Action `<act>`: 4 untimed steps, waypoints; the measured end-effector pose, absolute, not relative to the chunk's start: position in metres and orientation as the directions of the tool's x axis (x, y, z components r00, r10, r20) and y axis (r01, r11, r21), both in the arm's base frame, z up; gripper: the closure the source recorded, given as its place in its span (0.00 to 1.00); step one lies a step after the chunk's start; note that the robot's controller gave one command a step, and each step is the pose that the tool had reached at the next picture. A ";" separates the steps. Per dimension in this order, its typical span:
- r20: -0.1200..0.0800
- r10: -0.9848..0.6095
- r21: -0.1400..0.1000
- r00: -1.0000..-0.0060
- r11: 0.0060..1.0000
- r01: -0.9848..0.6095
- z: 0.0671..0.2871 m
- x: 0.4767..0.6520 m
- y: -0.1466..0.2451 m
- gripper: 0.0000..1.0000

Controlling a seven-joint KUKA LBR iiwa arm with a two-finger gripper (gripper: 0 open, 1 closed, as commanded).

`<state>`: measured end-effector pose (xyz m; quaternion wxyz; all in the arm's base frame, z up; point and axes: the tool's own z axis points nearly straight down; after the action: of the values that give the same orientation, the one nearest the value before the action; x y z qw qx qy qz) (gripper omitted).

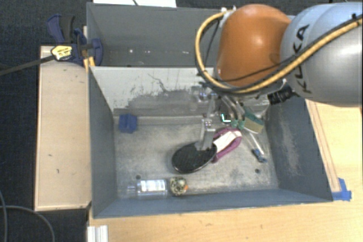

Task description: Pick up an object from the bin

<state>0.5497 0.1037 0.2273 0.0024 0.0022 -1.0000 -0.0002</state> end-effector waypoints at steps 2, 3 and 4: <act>-0.011 -0.043 0.002 -0.999 0.999 -0.043 0.072 0.482 0.082 0.00; -0.008 -0.037 0.001 -0.999 0.999 -0.037 0.071 0.481 0.082 1.00; -0.011 -0.021 0.002 -1.000 1.000 -0.021 0.186 0.508 0.086 1.00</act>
Offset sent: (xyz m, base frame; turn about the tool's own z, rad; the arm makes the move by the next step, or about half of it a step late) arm -0.0666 -0.0164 -0.1245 0.1051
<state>0.5081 0.0856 0.1862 -0.0054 0.0103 -0.9999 -0.0010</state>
